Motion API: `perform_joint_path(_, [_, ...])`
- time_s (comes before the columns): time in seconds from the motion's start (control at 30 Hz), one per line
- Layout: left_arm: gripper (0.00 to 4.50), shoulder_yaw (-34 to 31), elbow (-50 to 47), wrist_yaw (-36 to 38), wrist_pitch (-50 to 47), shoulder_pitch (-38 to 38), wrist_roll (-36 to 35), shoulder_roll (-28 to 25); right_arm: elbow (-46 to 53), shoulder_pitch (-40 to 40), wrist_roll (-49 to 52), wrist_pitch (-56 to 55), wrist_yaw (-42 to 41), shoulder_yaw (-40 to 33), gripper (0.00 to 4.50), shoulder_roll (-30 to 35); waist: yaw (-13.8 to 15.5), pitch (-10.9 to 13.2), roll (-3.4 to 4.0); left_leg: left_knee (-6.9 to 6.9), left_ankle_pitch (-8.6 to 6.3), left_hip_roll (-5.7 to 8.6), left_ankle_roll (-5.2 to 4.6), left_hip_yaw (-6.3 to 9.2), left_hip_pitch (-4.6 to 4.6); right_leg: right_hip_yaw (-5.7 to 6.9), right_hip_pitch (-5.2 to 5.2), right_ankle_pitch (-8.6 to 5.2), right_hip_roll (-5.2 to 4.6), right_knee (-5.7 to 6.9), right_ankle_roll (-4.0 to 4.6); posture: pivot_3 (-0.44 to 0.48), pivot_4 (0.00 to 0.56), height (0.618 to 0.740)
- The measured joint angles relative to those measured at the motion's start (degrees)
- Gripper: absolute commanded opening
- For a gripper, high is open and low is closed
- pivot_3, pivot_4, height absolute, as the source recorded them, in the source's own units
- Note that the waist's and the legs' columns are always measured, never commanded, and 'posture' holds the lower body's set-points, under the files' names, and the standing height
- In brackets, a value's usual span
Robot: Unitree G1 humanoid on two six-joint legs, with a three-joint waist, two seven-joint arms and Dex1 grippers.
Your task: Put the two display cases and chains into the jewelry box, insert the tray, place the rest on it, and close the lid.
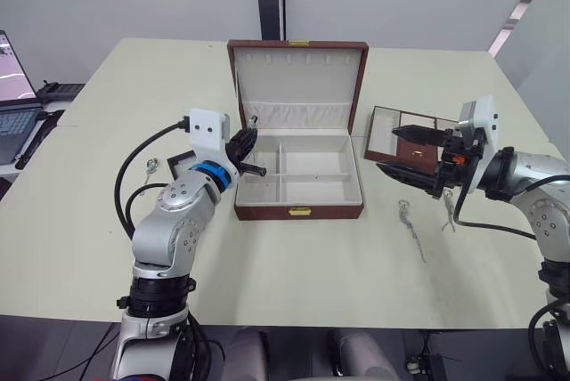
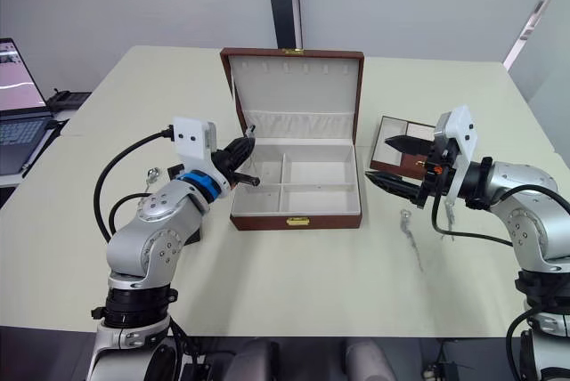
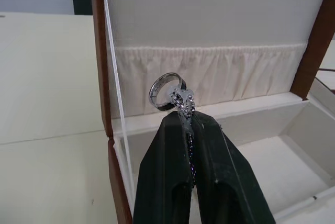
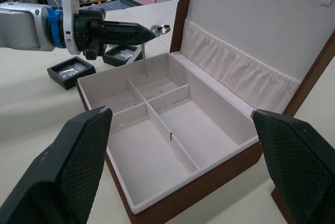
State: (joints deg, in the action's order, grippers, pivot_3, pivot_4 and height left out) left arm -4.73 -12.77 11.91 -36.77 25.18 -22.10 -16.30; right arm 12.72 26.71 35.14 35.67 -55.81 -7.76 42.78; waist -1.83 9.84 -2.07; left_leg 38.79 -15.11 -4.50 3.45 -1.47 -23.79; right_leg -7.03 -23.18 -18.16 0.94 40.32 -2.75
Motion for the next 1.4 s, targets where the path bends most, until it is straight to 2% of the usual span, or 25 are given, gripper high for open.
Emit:
perform_joint_path(0.43, [0.02, 0.6, 2.1, 0.2, 1.3, 0.0, 2.1, 2.0, 0.0, 0.3, 0.0, 0.5, 0.0, 0.0, 4.50, 0.0, 0.0, 0.0, 0.00, 0.00, 0.00, 0.00, 0.00, 0.00, 0.00, 0.00, 0.00, 0.00, 0.00, 0.00, -0.01, 0.000, 0.150, 0.740])
perform_joint_path(0.63, [1.65, 0.6, 2.1, 0.9, 1.3, 0.0, 2.2, 2.2, 0.0, 0.3, 0.1, 0.9, 0.0, 0.0, 4.50, 0.0, 0.0, 0.0, 0.00, 0.00, 0.00, 0.00, 0.00, 0.01, 0.00, 0.00, 0.00, 0.00, 0.00, 0.00, 0.00, 0.000, 0.150, 0.740])
perform_joint_path(0.93, [4.43, 1.2, 2.1, 2.5, 1.1, 0.1, 2.0, 2.8, 0.0, 0.3, 0.0, 0.9, 0.0, 0.0, 4.50, 0.0, 0.0, 0.0, 0.00, 0.00, 0.00, 0.00, 0.00, 0.00, 0.00, 0.00, 0.00, 0.01, 0.00, 0.00, -0.01, 0.000, 0.150, 0.740])
perform_joint_path(1.27, [4.47, 1.7, 1.1, 5.6, -0.1, 0.1, 0.6, 2.3, 0.0, 0.3, 0.0, 0.9, 0.0, 0.0, 4.50, 0.0, 0.0, 0.0, 0.00, 0.00, 0.00, 0.00, 0.00, 0.01, 0.00, 0.00, 0.00, 0.00, 0.00, 0.00, -0.01, 0.000, 0.150, 0.740])
perform_joint_path(1.4, [4.47, 0.5, -0.8, 10.5, -1.4, -0.6, -2.8, -1.9, 0.0, -0.1, 0.1, 0.9, -0.2, -0.3, 4.50, 0.2, -0.1, 0.0, 0.00, 0.00, 0.00, -0.01, 0.00, 0.01, 0.01, 0.01, 0.00, 0.00, 0.01, 0.00, 0.00, 0.000, 0.150, 0.740])
